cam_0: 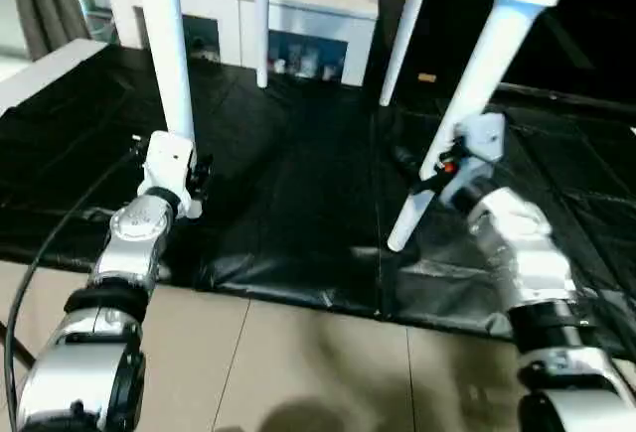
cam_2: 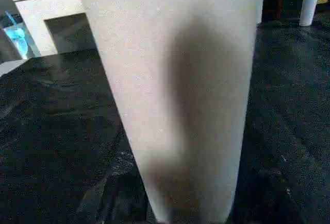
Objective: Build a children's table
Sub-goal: Flip table
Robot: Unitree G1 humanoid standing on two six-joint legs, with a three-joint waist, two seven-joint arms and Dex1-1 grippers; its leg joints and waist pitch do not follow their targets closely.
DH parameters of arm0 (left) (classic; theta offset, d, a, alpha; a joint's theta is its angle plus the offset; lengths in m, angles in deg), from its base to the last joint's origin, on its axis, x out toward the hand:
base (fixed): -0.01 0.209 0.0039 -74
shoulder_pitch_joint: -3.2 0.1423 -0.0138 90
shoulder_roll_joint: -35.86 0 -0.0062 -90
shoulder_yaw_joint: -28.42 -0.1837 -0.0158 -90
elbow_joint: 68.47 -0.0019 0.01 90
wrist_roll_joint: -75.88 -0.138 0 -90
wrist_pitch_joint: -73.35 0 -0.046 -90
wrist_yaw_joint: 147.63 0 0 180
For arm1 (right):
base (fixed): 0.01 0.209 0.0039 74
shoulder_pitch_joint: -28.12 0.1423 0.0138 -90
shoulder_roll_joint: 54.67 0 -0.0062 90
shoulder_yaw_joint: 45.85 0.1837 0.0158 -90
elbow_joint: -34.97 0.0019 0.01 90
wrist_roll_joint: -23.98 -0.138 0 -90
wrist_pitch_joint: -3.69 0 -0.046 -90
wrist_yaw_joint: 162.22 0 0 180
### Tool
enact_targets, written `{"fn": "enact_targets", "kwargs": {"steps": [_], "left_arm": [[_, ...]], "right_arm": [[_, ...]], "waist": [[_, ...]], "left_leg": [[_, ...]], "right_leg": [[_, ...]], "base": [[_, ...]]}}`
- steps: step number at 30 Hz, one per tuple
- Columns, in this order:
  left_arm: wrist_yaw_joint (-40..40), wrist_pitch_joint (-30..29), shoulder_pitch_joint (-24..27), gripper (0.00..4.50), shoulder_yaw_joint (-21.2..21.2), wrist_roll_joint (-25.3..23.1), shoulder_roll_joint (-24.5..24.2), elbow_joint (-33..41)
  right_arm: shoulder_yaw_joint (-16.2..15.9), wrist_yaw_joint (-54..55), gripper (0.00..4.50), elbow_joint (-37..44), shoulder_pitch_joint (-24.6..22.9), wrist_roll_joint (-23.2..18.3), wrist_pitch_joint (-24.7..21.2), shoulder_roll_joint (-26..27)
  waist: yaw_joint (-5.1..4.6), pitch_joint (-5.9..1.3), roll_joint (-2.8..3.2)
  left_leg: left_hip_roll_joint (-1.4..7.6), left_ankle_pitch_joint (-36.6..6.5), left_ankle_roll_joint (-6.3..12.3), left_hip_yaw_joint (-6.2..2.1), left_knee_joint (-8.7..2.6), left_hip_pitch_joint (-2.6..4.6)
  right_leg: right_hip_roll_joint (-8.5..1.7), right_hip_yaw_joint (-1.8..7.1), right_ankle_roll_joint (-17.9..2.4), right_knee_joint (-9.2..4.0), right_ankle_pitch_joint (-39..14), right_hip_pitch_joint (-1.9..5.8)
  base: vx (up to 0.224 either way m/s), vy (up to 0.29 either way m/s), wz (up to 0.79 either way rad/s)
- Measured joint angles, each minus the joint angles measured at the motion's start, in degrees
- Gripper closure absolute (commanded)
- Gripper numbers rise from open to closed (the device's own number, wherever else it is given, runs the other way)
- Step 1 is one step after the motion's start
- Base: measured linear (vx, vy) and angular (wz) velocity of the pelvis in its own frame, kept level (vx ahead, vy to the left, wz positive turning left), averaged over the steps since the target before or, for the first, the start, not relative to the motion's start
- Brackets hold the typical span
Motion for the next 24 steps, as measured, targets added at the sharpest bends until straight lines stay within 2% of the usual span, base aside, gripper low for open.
{"fn": "enact_targets", "kwargs": {"steps": [1,3,5,7,9,12,15,18,21,23,24], "left_arm": [[0.31,0.51,-0.11,2.4,-0.46,-0.48,-0.24,-0.54],[1.45,1.07,-0.13,2.11,-1.74,-2.01,-0.99,-1.13],[2.94,1.67,-0.13,1.92,-1.87,-2.28,-1.06,-1.29],[4.22,2.44,-0.12,1.81,-1.77,-2.02,-0.96,-1.94],[5.69,3.46,0.02,1.57,-1.65,-1.11,-0.86,-2.25],[7.51,4.74,0.73,1.4,-0.57,0.6,-0.69,-1.91],[8.74,5.29,1.72,1.28,0.43,2.25,-0.51,-1.23],[9.87,5.45,3.74,1.02,1.68,3.93,-0.47,1.7],[11.39,5.5,6.22,0.81,2.58,5.81,-0.45,5.15],[11.98,5.31,7.88,0.71,2.72,6.3,-0.46,7.93],[12.2,4.83,8.86,0.49,2.85,7.02,-0.45,9.77]], "right_arm": [[-0.05,0.24,0.0,-0.11,-0.11,0.04,0.06,0.33],[-0.48,1.02,0.0,-0.12,-0.99,0.58,0.6,0.86],[-0.39,1.4,0.0,-0.6,-2.48,0.57,1.27,1.31],[0.39,1.75,0.0,-1.52,-3.35,-0.15,2.36,2.11],[1.12,2.08,0.0,-2.01,-3.93,-0.86,3.69,2.29],[1.49,1.72,0.0,-1.81,-4.66,-1.27,5.61,2.59],[1.5,1.49,0.0,-1.63,-6.17,-1.6,6.01,2.67],[1.57,1.47,0.0,-0.7,-7.3,-1.79,6.03,2.86],[1.91,1.21,0.0,2.31,-9.57,-3.07,6.18,3.31],[2.0,1.24,0.0,4.51,-11.11,-3.44,5.97,3.57],[1.99,1.56,0.0,6.12,-12.1,-3.55,5.55,3.68]], "waist": [[-0.04,0.04,0.06],[-0.1,0.11,0.19],[-0.12,0.36,0.6],[-0.15,0.44,0.71],[-0.1,0.54,0.94],[-0.14,0.51,0.9],[-0.12,0.49,0.88],[-0.08,0.47,0.98],[0.04,0.41,1.07],[0.06,0.41,1.07],[0.08,0.41,1.07]], "left_leg": [[0.0,0.0,0.0,0.0,0.0,0.01],[-0.01,0.0,0.0,0.01,-0.01,-0.01],[-0.16,0.0,0.0,0.07,-0.08,-0.05],[-0.52,0.0,0.0,0.22,-0.4,-0.12],[-0.58,0.0,0.01,0.3,-0.53,-0.14],[-0.57,0.01,0.02,0.41,-0.55,-0.24],[-0.56,0.02,0.02,0.45,-0.54,-0.32],[-0.5,0.03,0.0,0.47,-0.83,-0.49],[-0.31,0.16,-0.15,0.48,-0.92,-1.12],[-0.22,0.22,-0.04,0.49,-0.93,-1.21],[-0.2,0.22,-0.03,0.5,-0.95,-1.22]], "right_leg": [[0.0,0.01,0.0,-0.01,0.0,0.0],[-0.04,-0.01,0.0,-0.11,0.0,-0.03],[-0.21,0.02,-0.01,-0.1,0.0,-0.13],[-0.72,-0.05,-0.07,0.05,0.05,-0.49],[-0.8,-0.05,-0.22,0.04,0.14,-0.53],[-0.84,-0.02,-0.78,0.2,0.67,-0.45],[-0.88,-0.02,-0.94,0.49,1.09,-0.68],[-0.85,-0.05,-0.68,0.6,0.94,-1.04],[-0.69,-0.13,-0.48,0.73,0.78,-1.68],[-0.61,-0.16,-0.54,0.74,0.73,-1.79],[-0.6,-0.16,-0.55,0.73,0.71,-1.81]], "base": [[0.0,0.0,0.0],[0.0,0.0,0.0],[0.0,0.0,0.0],[0.0,0.0,0.0],[0.0,0.0,0.0],[0.0,0.0,0.0],[0.059,-0.015,-0.03],[0.06,-0.027,-0.01],[0.02,-0.01,-0.01],[0.0,0.0,0.0],[0.0,0.0,0.0]]}}
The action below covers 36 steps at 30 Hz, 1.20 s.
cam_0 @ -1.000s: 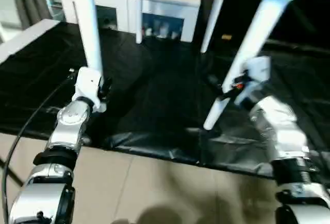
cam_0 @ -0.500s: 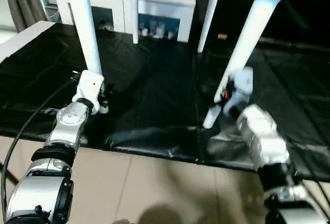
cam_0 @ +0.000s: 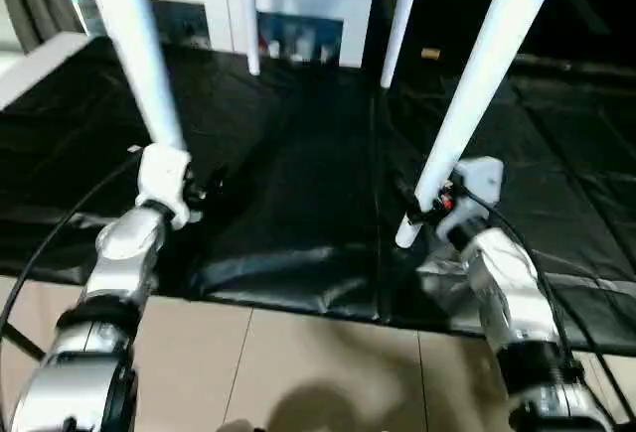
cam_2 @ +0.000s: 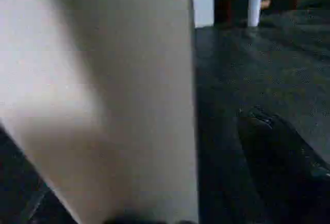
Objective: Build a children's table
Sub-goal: Flip table
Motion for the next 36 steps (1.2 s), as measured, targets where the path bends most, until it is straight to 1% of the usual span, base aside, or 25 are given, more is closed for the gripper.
{"fn": "enact_targets", "kwargs": {"steps": [3,4,5,6,10,13,16,19,21,22,25,28,29,30,31,32,33,34,35,36], "left_arm": [[0.7,-1.76,2.93,0.36,0.54,1.72,0.0,5.77],[0.96,-2.34,4.17,0.22,0.77,2.48,0.0,8.33],[1.07,-3.35,5.46,0.22,1.07,3.34,0.04,11.01],[1.09,-4.35,6.7,0.09,1.41,4.21,0.1,13.73],[0.47,-7.25,10.38,0.09,2.13,5.8,0.34,21.83],[-0.47,-8.79,12.56,0.09,2.14,6.08,0.47,25.61],[-2.1,-11.86,16.21,0.09,2.13,6.07,0.78,31.0],[-4.09,-16.91,21.7,0.09,2.38,6.78,1.43,39.21],[-4.97,-19.87,26.77,0.09,2.57,7.78,1.86,46.17],[-5.34,-20.97,27.98,0.09,2.65,7.84,1.89,47.79],[-6.49,-23.58,32.29,0.09,2.64,8.39,2.69,54.34],[-7.77,-25.62,35.95,0.09,2.0,8.92,3.96,59.65],[-7.91,-26.17,36.81,0.09,1.72,8.89,4.1,60.41],[-8.28,-27.12,37.93,0.09,1.51,8.83,4.21,61.17],[-8.49,-27.72,38.09,0.09,1.3,8.8,4.31,61.53],[-8.58,-28.3,38.05,0.09,1.17,8.8,4.31,61.98],[-8.61,-28.63,37.84,0.09,0.92,8.77,4.33,62.2],[-8.63,-28.88,37.47,0.09,0.73,8.71,4.35,62.21],[-8.69,-29.25,37.12,0.09,0.64,8.63,4.32,62.21],[-8.75,-29.38,37.03,0.09,0.63,8.59,4.25,62.21]], "right_arm": [[-0.01,0.73,0.0,4.89,-3.35,-0.48,-0.68,0.14],[-0.03,0.9,0.0,6.81,-4.52,-0.62,-1.15,0.41],[-0.17,1.11,0.0,8.87,-6.01,-0.71,-1.55,0.69],[-0.48,1.34,0.0,10.72,-7.67,-0.92,-1.76,0.83],[-1.58,1.24,0.0,17.75,-11.76,-2.44,-4.35,0.94],[-2.03,1.4,0.0,20.64,-12.92,-2.56,-5.99,0.9],[-2.19,2.03,0.0,24.25,-15.62,-2.65,-7.78,0.87],[-2.39,3.67,0.0,29.38,-18.92,-3.64,-11.7,0.55],[-2.66,4.21,0.0,34.36,-22.27,-4.66,-14.58,0.04],[-2.9,4.42,0.0,35.47,-22.86,-4.91,-15.73,-0.11],[-3.94,4.61,0.0,39.21,-25.49,-4.92,-17.6,-0.22],[-3.99,6.21,0.0,40.73,-27.69,-4.87,-19.02,0.35],[-3.99,6.84,0.0,40.79,-27.89,-4.86,-19.73,0.56],[-3.96,7.64,0.0,41.09,-27.93,-4.9,-20.47,0.68],[-3.76,8.1,0.0,41.24,-28.04,-4.92,-20.92,0.65],[-3.5,8.56,0.0,41.39,-28.04,-4.94,-21.61,0.63],[-3.15,9.01,0.0,41.41,-28.04,-4.95,-21.99,0.6],[-2.79,9.3,0.0,41.41,-28.04,-4.96,-22.35,0.6],[-2.43,9.68,0.0,41.4,-28.05,-4.96,-22.51,0.66],[-2.27,9.87,0.0,41.38,-28.05,-4.96,-22.55,0.84]], "waist": [[0.01,0.03,0.05],[0.02,0.06,0.12],[0.0,0.08,0.17],[-0.06,0.14,0.26],[-0.1,0.37,0.77],[-0.17,0.39,0.85],[-0.16,0.39,0.88],[-0.29,0.4,0.96],[-0.42,0.39,0.98],[-0.5,0.39,0.98],[-0.62,0.36,1.02],[-0.76,0.36,1.03],[-0.64,0.31,0.93],[-0.08,0.26,0.85],[0.24,0.25,0.91],[0.52,0.21,0.96],[1.05,0.22,1.07],[1.52,0.19,1.33],[1.4,0.13,1.51],[0.98,0.04,1.7]], "left_leg": [[0.0,-0.08,-0.13,0.07,-0.06,0.02],[0.0,-0.08,-0.14,0.08,-0.07,0.06],[0.0,-0.08,-0.14,0.1,-0.07,0.12],[0.0,-0.09,-0.16,0.13,-0.08,0.27],[-0.01,-0.09,-0.17,0.14,-0.09,0.4],[-0.01,-0.09,-0.17,0.14,-0.11,0.43],[-0.02,-0.09,-0.18,0.13,-0.13,0.47],[-0.03,-0.09,-0.18,0.14,-0.13,0.44],[-0.03,-0.09,-0.18,0.14,-0.15,0.46],[-0.02,-0.09,-0.18,0.13,-0.17,0.42],[-0.02,-0.09,-0.19,0.12,-0.25,0.44],[-0.04,-0.1,-0.2,0.12,-0.27,0.44],[0.23,-0.35,-0.54,1.02,-0.19,0.8],[0.43,-0.78,-0.62,1.79,0.07,1.26],[0.37,-1.23,-0.55,1.97,0.45,1.43],[0.21,-1.87,-0.42,1.92,1.1,1.4],[-0.22,-2.9,-0.11,1.41,1.98,1.27],[-1.22,-3.6,0.87,-0.23,3.26,1.21],[-2.04,-4.42,0.38,-1.04,3.92,1.27],[-2.48,-4.64,0.78,-1.09,3.98,1.26]], "right_leg": [[0.0,0.03,-0.01,-0.08,-0.01,0.0],[0.0,0.05,-0.01,-0.09,-0.01,0.03],[-0.01,0.06,-0.01,-0.09,-0.01,0.08],[-0.01,0.09,0.0,-0.08,-0.01,0.17],[-0.03,0.1,0.05,-0.09,-0.02,0.25],[-0.03,0.11,0.38,-0.09,-0.18,0.25],[-0.03,0.13,0.4,-0.12,-0.19,0.3],[-0.03,0.15,0.42,-0.16,-0.2,0.3],[-0.02,0.16,0.48,-0.18,-0.24,0.33],[0.0,0.16,0.58,-0.18,-0.29,0.3],[0.01,0.16,0.72,-0.2,-0.38,0.29],[0.0,0.18,0.86,-0.24,-0.46,0.3],[0.4,1.11,1.01,-0.23,-0.54,-0.37],[1.16,3.0,1.24,-0.08,-0.49,-0.64],[1.59,4.12,1.51,-0.07,-0.39,-0.78],[2.05,5.3,1.77,-0.03,-0.24,-0.62],[2.52,6.57,2.1,-0.05,-0.05,-0.7],[3.04,8.3,2.8,-0.11,0.35,-0.75],[3.27,9.58,3.48,-0.17,0.51,-0.82],[3.16,9.88,3.77,-0.4,0.34,-0.8]], "base": [[0.0,0.0,0.0],[0.0,0.0,0.0],[0.0,0.0,0.0],[0.0,0.0,0.0],[0.0,0.0,0.0],[0.0,0.0,0.0],[0.0,0.0,0.0],[0.0,0.0,0.0],[0.0,0.0,0.0],[0.0,0.0,0.0],[0.0,0.0,0.0],[0.0,0.0,0.0],[-0.053,0.015,-0.28],[-0.053,0.015,-0.28],[-0.051,0.044,-0.57],[0.033,0.096,-0.63],[0.033,0.096,-0.63],[0.023,0.161,-0.71],[-0.012,0.211,-0.63],[-0.012,0.211,-0.63]]}}
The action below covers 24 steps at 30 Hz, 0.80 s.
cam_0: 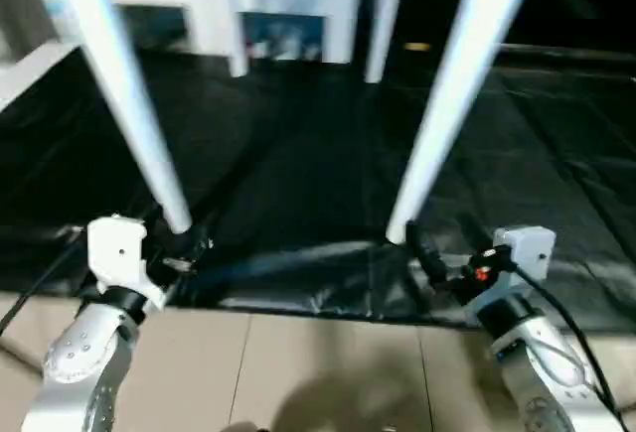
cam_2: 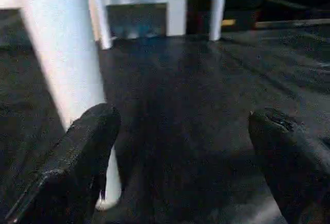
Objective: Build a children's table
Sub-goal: Flip table
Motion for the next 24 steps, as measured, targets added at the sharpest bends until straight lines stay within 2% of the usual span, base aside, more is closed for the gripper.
{"fn": "enact_targets", "kwargs": {"steps": [1,2,3,4,5,6,8,9,12,20,23,24], "left_arm": [[-0.28,-0.51,-0.2,0.09,0.0,-0.15,-0.2,0.08],[-0.35,-0.72,-0.3,0.09,0.03,-0.34,-0.3,0.13],[-0.45,-1.32,-0.35,0.09,0.0,-0.43,-0.4,0.42],[-0.93,-1.97,-0.39,0.09,-0.09,-0.58,-0.3,0.95],[-1.18,-2.63,-0.4,0.09,-0.29,-0.77,-0.13,1.56],[-1.46,-3.01,-0.43,0.09,-0.41,-0.82,0.04,2.02],[-1.56,-3.35,-0.48,0.09,-0.64,-0.83,0.24,2.03],[-1.75,-3.8,-0.39,0.09,-0.89,-0.86,0.51,1.99],[-2.42,-3.81,-0.48,0.09,-0.97,-0.94,1.06,1.98],[-3.54,-3.85,-0.57,0.09,-1.88,-2.06,2.11,1.93],[-3.67,-3.89,-0.69,0.09,-1.88,-2.19,2.11,1.94],[-3.74,-3.89,-0.83,0.09,-1.91,-2.41,2.11,1.95]], "right_arm": [[0.27,0.39,0.0,0.0,0.0,0.0,-0.03,0.37],[0.21,0.45,0.0,0.01,0.01,0.0,-0.06,0.68],[0.13,0.64,0.0,-0.07,0.02,0.01,-0.22,0.92],[0.01,0.87,0.0,-0.24,0.13,0.04,-0.4,0.93],[-0.07,1.0,0.0,-0.49,0.23,0.06,-0.56,0.91],[-0.21,1.06,0.0,-0.51,0.52,0.06,-0.84,0.83],[-0.37,1.04,0.0,-0.53,0.99,0.09,-1.18,0.74],[-1.07,0.87,0.0,-0.64,0.98,0.12,-1.59,0.65],[-1.61,0.64,0.0,-1.15,1.01,0.24,-1.76,-0.05],[-1.67,-0.9,0.0,-3.38,3.42,0.76,-2.26,-1.16],[-1.77,-1.05,0.0,-4.04,3.49,0.78,-2.3,-1.17],[-3.1,-1.06,0.0,-4.51,3.82,2.57,-1.84,-2.52]], "waist": [[-1.35,-0.19,0.17],[-2.74,-0.17,0.4],[-3.9,-0.04,0.79],[-4.34,-0.06,0.77],[-4.61,-0.05,0.78],[-4.75,-0.12,0.66],[-4.98,-0.11,0.73],[-4.99,-0.13,0.69],[-4.99,-0.01,0.83],[-5.37,0.2,0.31],[-5.33,0.11,-0.06],[-5.35,-0.08,-0.17]], "left_leg": [[-0.5,-0.01,0.88,0.24,-0.26,0.18],[-0.84,0.29,1.77,0.28,-0.57,-0.01],[-1.16,0.4,2.51,0.34,-0.66,-0.29],[-1.24,0.42,2.88,0.48,-0.66,-0.35],[-1.27,0.43,2.99,0.51,-0.67,-0.4],[-1.52,0.41,2.98,0.84,-0.68,-0.69],[-1.75,0.42,2.95,0.97,-0.76,-0.97],[-2.12,0.45,2.89,0.98,-0.88,-0.93],[-2.18,0.45,2.89,0.91,-0.97,-0.89],[-2.18,0.46,2.87,0.79,-1.27,-0.83],[-2.18,0.93,2.27,0.8,-1.35,-1.32],[-2.17,2.61,3.62,0.88,-1.36,-2.14]], "right_leg": [[-0.38,-0.19,-0.03,-0.93,-0.37,-0.17],[-0.94,-1.44,-2.16,-0.73,-1.54,-0.33],[-2.33,-3.86,-5.04,0.28,-2.84,-0.4],[-2.81,-5.83,-5.86,1.51,-2.98,-0.13],[-2.8,-7.31,-6.41,1.68,-2.7,0.46],[-2.56,-8.24,-5.95,0.88,-2.19,1.59],[-3.11,-8.28,-5.34,0.31,-1.92,1.77],[-3.57,-8.21,-3.69,0.03,-2.22,1.59],[-3.65,-8.11,-2.41,-0.02,-2.97,1.63],[-3.64,-8.24,-2.41,-0.01,-2.97,1.52],[-3.63,-8.23,-2.95,-0.02,-1.92,1.21],[-3.54,-8.25,-3.64,-0.11,0.78,0.75]], "base": [[-0.03,0.224,-0.28],[-0.052,0.231,0.04],[-0.052,0.231,0.04],[-0.045,0.199,0.05],[-0.045,0.139,-0.01],[-0.045,0.139,-0.01],[-0.057,0.081,-0.03],[-0.061,0.062,-0.03],[-0.017,0.009,0.01],[0.0,0.0,0.0],[0.0,0.0,0.0],[0.0,0.0,0.0]]}}
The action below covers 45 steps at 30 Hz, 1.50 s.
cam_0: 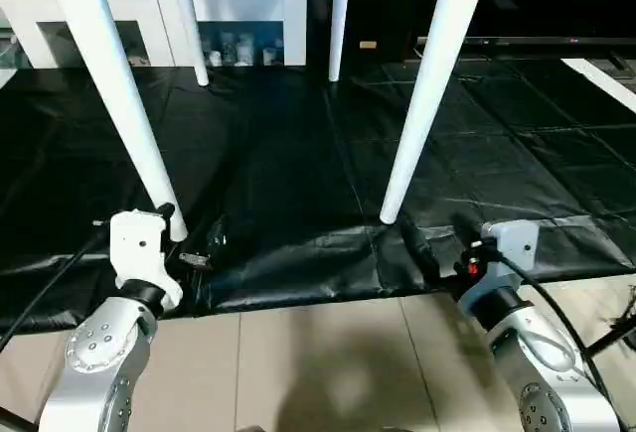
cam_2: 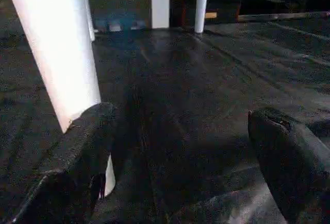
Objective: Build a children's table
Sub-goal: Flip table
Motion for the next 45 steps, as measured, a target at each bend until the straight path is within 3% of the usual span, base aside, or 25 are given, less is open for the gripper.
{"fn": "enact_targets", "kwargs": {"steps": [1,4,6,8,9,10,11,12,13,14,15,16,17,18,22,27,32,35,37,39,41,42,43,44,45], "left_arm": [[-0.07,-0.01,-0.15,0.09,-0.04,-0.16,0.02,0.0],[-0.2,-0.05,-0.98,0.09,-0.32,-0.32,0.02,0.0],[-0.21,-0.05,-0.98,0.09,-0.62,-0.6,0.03,0.0],[-0.24,-0.08,-0.85,0.09,-0.63,-0.79,0.08,-0.01],[-0.27,-0.08,-0.48,0.09,-0.5,-0.81,0.17,0.06],[-0.31,-0.1,0.25,0.09,-0.36,-0.84,0.19,0.04],[-0.34,-0.15,0.77,0.09,-0.32,-0.86,0.17,0.01],[-0.38,-0.26,0.36,0.09,-0.1,-0.9,-0.24,0.01],[-0.36,-0.27,-0.72,0.09,-0.21,-0.91,-0.43,0.02],[-0.38,-0.22,-1.74,0.09,-0.31,-0.9,-0.05,0.15],[-0.38,-0.25,-1.41,0.09,-0.73,-0.91,0.14,0.23],[-0.38,-0.46,-1.04,0.09,-0.78,-0.92,0.09,0.07],[-0.43,-0.66,-0.99,0.09,-0.77,-0.98,0.22,-0.1],[-0.48,-1.08,-1.08,0.09,-1.02,-1.14,0.2,-0.44],[-1.0,-1.15,-3.07,0.09,-1.21,-0.96,1.38,-0.41],[-1.8,-1.51,-2.25,0.09,-1.17,-0.84,2.18,-0.52],[-2.25,-1.48,-2.16,0.09,-1.11,-0.88,2.29,-0.61],[-2.42,-1.5,-2.85,0.09,-1.05,-0.9,2.73,-0.64],[-2.77,-1.5,-2.75,0.09,-0.86,-0.92,2.71,-0.65],[-2.88,-1.5,-2.42,0.09,-0.26,-0.97,2.62,-0.68],[-3.1,-1.49,-2.43,0.09,0.05,-1.01,2.46,-0.68],[-3.37,-1.49,-2.44,0.09,0.03,-1.06,2.5,-0.67],[-3.41,-1.49,-2.42,0.09,0.0,-1.13,2.54,-0.67],[-3.4,-1.46,-2.44,0.09,-0.06,-1.3,2.57,-0.67],[-3.35,-1.46,-2.43,0.09,-0.16,-1.35,2.59,-0.67]], "right_arm": [[-0.71,-0.02,0.0,-0.18,0.16,0.92,0.31,-0.59],[-1.31,-0.19,0.0,-0.44,0.86,2.11,0.55,-0.84],[-1.61,-0.71,0.0,-0.73,0.86,2.08,0.55,-0.84],[-2.01,-1.2,0.0,-1.03,0.88,2.07,0.55,-0.93],[-2.21,-1.35,0.0,-1.1,1.22,2.08,0.59,-1.12],[-2.35,-1.46,0.0,-1.1,1.54,2.08,0.74,-1.14],[-2.38,-1.49,0.0,-1.09,1.79,2.08,1.04,-1.08],[-2.19,-1.37,0.0,-1.24,1.52,1.79,1.11,0.0],[-2.15,-1.29,0.0,-1.29,0.24,1.73,1.08,0.3],[-1.91,-1.19,0.0,-1.76,-0.66,1.7,0.88,0.06],[-1.37,-0.97,0.0,-2.26,-0.35,1.45,0.66,0.15],[-0.84,-0.86,0.0,-2.2,0.17,0.95,0.66,0.41],[-0.61,-0.68,0.0,-2.28,1.19,0.67,0.61,0.43],[-0.51,-0.46,0.0,-2.29,1.21,0.38,0.35,0.75],[1.38,0.76,0.0,-2.62,0.95,-0.66,-2.08,1.08],[2.14,2.83,0.0,-2.62,1.49,-0.09,-4.02,1.06],[0.06,1.12,0.0,-2.59,3.15,3.56,3.31,-1.45],[-1.25,0.27,0.0,-2.35,3.18,4.73,2.44,-2.01],[-2.84,-0.21,0.0,-2.26,3.47,4.96,2.06,-1.9],[-3.57,-0.71,0.0,-2.26,3.5,4.99,2.01,-1.54],[-3.6,-1.1,0.0,-2.27,3.51,4.99,2.2,-1.58],[-3.59,-1.12,0.0,-2.27,3.51,4.98,2.33,-1.79],[-3.54,-1.11,0.0,-2.27,3.52,4.98,2.38,-1.93],[-3.19,-0.98,0.0,-2.28,3.51,4.76,2.29,-1.82],[-1.89,-0.43,0.0,-2.38,3.43,3.25,1.56,-0.37]], "waist": [[0.01,-0.1,-0.08],[-0.25,-0.41,0.25],[0.23,-0.37,0.3],[0.77,-0.07,0.03],[1.48,0.55,0.18],[1.32,0.99,0.62],[0.53,1.16,1.73],[-1.41,1.65,3.01],[-2.24,2.0,2.26],[-2.36,1.96,1.21],[-2.18,1.73,0.87],[-2.15,1.37,0.5],[-1.74,1.09,0.37],[-1.38,0.9,1.3],[-0.03,0.66,1.55],[0.56,0.66,1.65],[0.96,0.69,1.39],[0.92,0.57,1.83],[0.95,0.54,1.87],[0.85,0.56,1.9],[0.58,0.5,1.73],[0.72,0.42,1.59],[1.14,0.41,1.5],[1.55,0.3,1.79],[2.2,0.33,2.13]], "left_leg": [[-0.04,0.31,0.23,-0.12,-0.06,-0.94],[-0.62,2.61,1.64,-1.88,-0.54,-4.02],[-0.98,3.49,1.89,-2.54,-1.13,-4.88],[-0.35,2.16,0.13,-1.73,-0.48,-4.4],[-0.06,-1.78,-1.57,-2.28,2.53,-3.79],[0.14,-4.64,-3.11,-4.21,5.76,-2.58],[0.87,-5.94,-3.51,-5.95,8.24,-0.45],[0.9,-6.93,-2.53,-6.92,7.94,0.01],[0.78,-6.93,-2.53,-6.7,7.35,0.17],[0.88,-6.93,-2.54,-6.33,6.59,0.21],[0.54,-6.9,-2.59,-6.26,5.74,0.23],[-0.48,-6.57,-3.17,-6.21,4.91,-0.07],[-1.2,-6.16,-3.84,-6.36,4.02,-0.37],[-1.38,-4.94,-5.69,-6.75,2.81,-0.93],[-0.74,-3.11,-5.17,-5.25,-0.29,0.08],[0.67,-1.99,-4.74,-4.4,-0.82,0.03],[1.11,-1.69,-4.5,-3.51,-1.09,-0.04],[0.08,1.65,-3.02,-6.59,-1.86,-1.46],[-1.21,2.26,-2.81,-9.08,-2.05,-1.8],[-3.19,2.96,-2.46,-11.79,-2.6,-1.69],[-4.96,3.54,-2.78,-13.82,-3.4,-1.29],[-5.73,3.67,-3.17,-14.56,-3.86,-1.26],[-5.77,3.65,-3.19,-14.57,-4.0,-1.64],[-5.32,3.54,-3.04,-14.41,-3.61,-2.09],[-3.36,3.52,-3.36,-12.32,-3.21,-1.8]], "right_leg": [[-0.03,-0.22,-0.07,0.12,0.23,-0.55],[-0.56,-2.52,-2.4,0.35,0.76,-3.06],[-1.02,-3.53,-3.01,0.53,0.72,-3.59],[-1.48,-3.71,-0.68,0.32,-0.52,-3.65],[-2.16,-4.51,0.77,0.22,-0.94,-2.59],[-2.72,-6.29,1.1,0.2,-1.08,-1.68],[-3.29,-8.53,1.27,0.02,-1.17,-0.61],[-3.59,-9.95,1.88,1.75,-2.88,0.99],[-2.89,-7.53,1.18,5.22,-5.43,0.8],[-1.96,-5.98,0.78,7.24,-5.57,1.42],[-0.9,-4.67,0.47,6.77,-5.77,2.98],[-0.87,-3.93,1.06,4.76,-7.27,4.73],[-1.06,-3.26,3.03,3.81,-6.94,4.33],[-1.26,-3.65,3.1,2.32,-5.52,4.2],[-1.28,-3.45,2.27,1.5,-4.81,3.76],[-0.48,-3.51,1.55,1.44,-4.43,3.19],[-0.42,-3.27,1.42,1.44,-4.36,2.75],[-0.61,-6.06,1.28,0.52,-4.35,3.42],[-0.6,-6.74,1.06,0.39,-4.66,3.6],[-0.35,-5.73,0.41,0.74,-5.62,3.83],[0.31,-3.1,-0.33,1.56,-6.77,3.7],[0.14,-2.71,0.93,1.5,-7.09,4.43],[-0.08,-2.95,1.46,1.35,-7.06,4.54],[-0.35,-4.01,1.75,1.11,-7.01,4.67],[-0.28,-4.61,1.69,1.03,-7.17,5.07]], "base": [[-0.065,-0.017,0.04],[-0.051,-0.027,0.28],[-0.099,-0.046,0.37],[-0.073,-0.049,0.28],[-0.066,-0.033,0.18],[-0.05,0.055,-0.2],[0.025,0.143,-0.29],[0.025,0.143,-0.29],[0.06,0.101,0.0],[0.0,0.0,0.0],[0.0,0.0,0.0],[-0.046,-0.013,-0.26],[-0.116,0.007,-0.42],[-0.116,0.007,-0.42],[-0.069,-0.065,-0.05],[-0.014,-0.024,-0.01],[0.0,0.0,0.0],[0.016,0.005,0.24],[0.06,0.002,0.46],[0.075,-0.001,0.44],[0.043,-0.032,0.63],[0.039,-0.047,0.67],[0.014,-0.058,0.46],[0.01,-0.04,0.36],[0.01,-0.04,0.36]]}}
